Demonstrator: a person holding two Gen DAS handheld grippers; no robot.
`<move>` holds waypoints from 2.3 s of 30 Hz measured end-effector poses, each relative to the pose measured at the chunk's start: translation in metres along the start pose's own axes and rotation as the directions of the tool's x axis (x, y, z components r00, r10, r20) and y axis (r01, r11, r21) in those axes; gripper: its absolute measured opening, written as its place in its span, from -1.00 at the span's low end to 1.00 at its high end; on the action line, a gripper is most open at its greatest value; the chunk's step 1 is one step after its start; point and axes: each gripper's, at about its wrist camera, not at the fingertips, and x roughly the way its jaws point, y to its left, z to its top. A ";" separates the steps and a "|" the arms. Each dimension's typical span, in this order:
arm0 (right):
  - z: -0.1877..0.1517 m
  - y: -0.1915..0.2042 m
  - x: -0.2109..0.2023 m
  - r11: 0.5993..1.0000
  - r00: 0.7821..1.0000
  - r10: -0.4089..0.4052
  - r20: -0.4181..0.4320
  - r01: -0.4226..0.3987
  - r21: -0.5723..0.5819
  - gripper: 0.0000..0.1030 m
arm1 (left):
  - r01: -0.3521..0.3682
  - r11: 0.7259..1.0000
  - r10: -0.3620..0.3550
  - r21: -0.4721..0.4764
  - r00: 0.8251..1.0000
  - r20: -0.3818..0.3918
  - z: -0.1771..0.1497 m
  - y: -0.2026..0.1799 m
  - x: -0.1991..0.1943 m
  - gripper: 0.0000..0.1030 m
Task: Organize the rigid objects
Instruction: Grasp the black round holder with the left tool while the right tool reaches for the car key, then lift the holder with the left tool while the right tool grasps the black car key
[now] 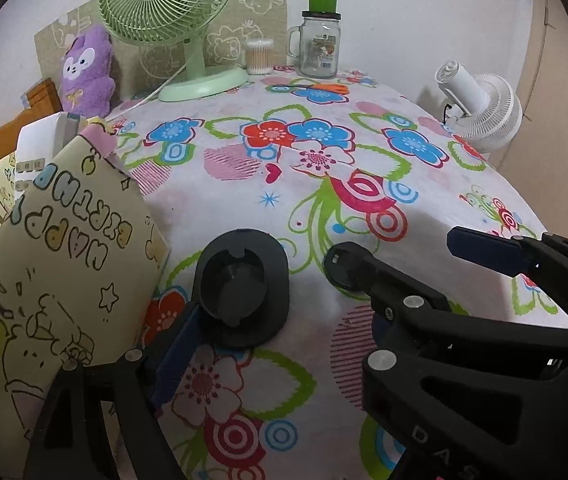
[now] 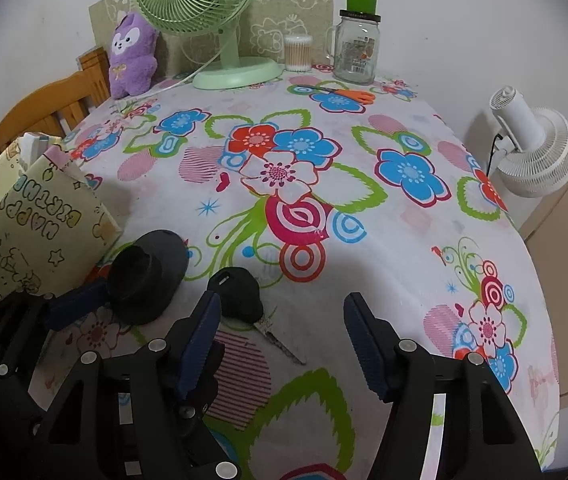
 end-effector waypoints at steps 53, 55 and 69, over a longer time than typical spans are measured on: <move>0.000 0.019 0.015 0.992 0.992 0.126 -0.001 -0.126 0.029 -0.16 | -0.020 0.999 0.019 0.043 1.000 0.019 -0.007 0.012 -0.009 -0.16; -0.001 0.018 0.014 0.990 0.990 0.140 0.001 -0.139 0.038 -0.37 | -0.022 0.999 0.021 0.047 1.000 0.015 -0.007 0.012 -0.009 -0.16; -0.020 -0.002 -0.001 0.996 0.999 0.047 0.002 -0.047 0.081 -0.92 | -0.015 0.998 0.014 0.064 1.000 0.013 -0.013 0.006 -0.015 -0.16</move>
